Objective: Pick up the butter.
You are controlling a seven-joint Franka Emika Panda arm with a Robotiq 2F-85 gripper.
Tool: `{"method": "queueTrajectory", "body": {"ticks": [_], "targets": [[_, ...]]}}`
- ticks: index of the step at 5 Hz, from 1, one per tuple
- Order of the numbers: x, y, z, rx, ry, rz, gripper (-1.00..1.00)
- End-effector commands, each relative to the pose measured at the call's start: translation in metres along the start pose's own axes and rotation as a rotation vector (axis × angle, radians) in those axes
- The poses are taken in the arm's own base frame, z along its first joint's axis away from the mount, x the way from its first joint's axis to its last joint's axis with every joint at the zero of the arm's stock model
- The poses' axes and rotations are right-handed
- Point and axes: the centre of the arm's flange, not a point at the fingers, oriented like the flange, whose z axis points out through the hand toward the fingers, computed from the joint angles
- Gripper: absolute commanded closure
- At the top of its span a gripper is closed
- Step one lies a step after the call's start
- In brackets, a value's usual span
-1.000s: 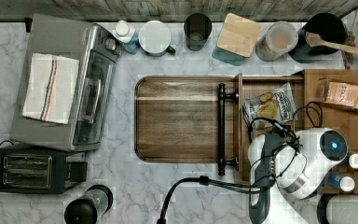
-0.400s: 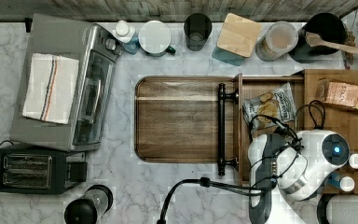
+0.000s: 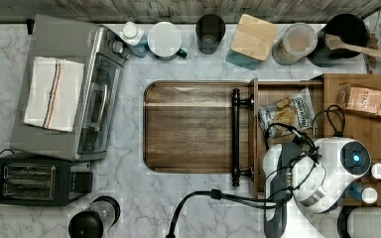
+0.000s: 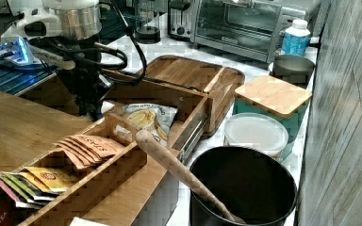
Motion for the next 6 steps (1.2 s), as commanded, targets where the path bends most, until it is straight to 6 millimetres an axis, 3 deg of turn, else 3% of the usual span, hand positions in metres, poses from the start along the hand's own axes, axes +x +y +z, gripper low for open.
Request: {"method": "queueTrajectory", "body": {"ticks": [1,2,3,5,6], "targets": [[-0.004,-0.002,-0.147,0.206,0.159,-0.112,1.00],[0.003,-0.010,-0.183,0.273,0.179,-0.102,1.00],[-0.005,-0.016,-0.231,0.264,0.213,-0.108,1.00],[-0.093,-0.035,-0.294,0.206,0.199,-0.005,1.00],[-0.148,-0.037,-0.305,0.212,0.183,0.031,1.00]]}}
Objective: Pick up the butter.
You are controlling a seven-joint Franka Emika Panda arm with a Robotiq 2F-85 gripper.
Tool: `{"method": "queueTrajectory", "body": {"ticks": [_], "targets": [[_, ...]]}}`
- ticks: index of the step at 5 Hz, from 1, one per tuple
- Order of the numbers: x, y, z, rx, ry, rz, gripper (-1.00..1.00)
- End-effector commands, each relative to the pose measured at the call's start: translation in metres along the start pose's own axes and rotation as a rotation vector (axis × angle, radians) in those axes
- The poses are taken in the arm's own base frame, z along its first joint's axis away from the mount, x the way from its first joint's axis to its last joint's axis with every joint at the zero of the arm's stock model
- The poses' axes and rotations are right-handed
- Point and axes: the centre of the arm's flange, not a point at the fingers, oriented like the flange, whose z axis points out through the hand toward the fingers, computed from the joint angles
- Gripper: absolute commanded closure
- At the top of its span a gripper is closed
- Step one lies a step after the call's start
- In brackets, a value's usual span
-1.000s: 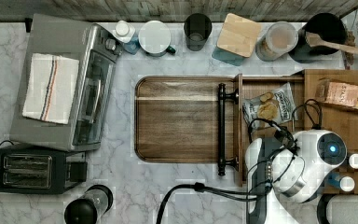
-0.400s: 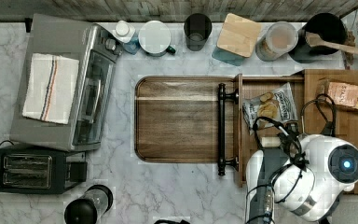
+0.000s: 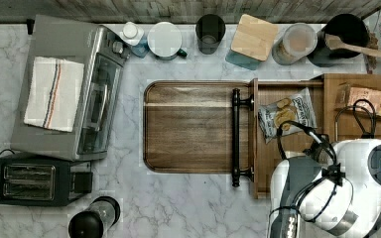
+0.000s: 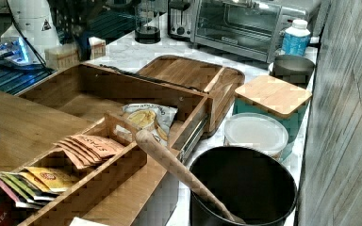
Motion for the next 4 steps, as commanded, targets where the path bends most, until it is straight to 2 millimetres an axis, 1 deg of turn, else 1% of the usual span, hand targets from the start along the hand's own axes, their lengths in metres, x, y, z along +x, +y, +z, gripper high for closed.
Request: {"method": "queueTrajectory", "body": {"ticks": [1,2,3,4], "targets": [[-0.151,-0.045,-0.169,0.221,0.046,-0.025,1.00],[-0.160,-0.036,-0.180,0.238,-0.024,-0.075,1.00],[-0.168,-0.038,-0.179,0.214,-0.062,-0.084,1.00],[-0.196,-0.043,-0.173,0.184,-0.047,-0.063,1.00]]}}
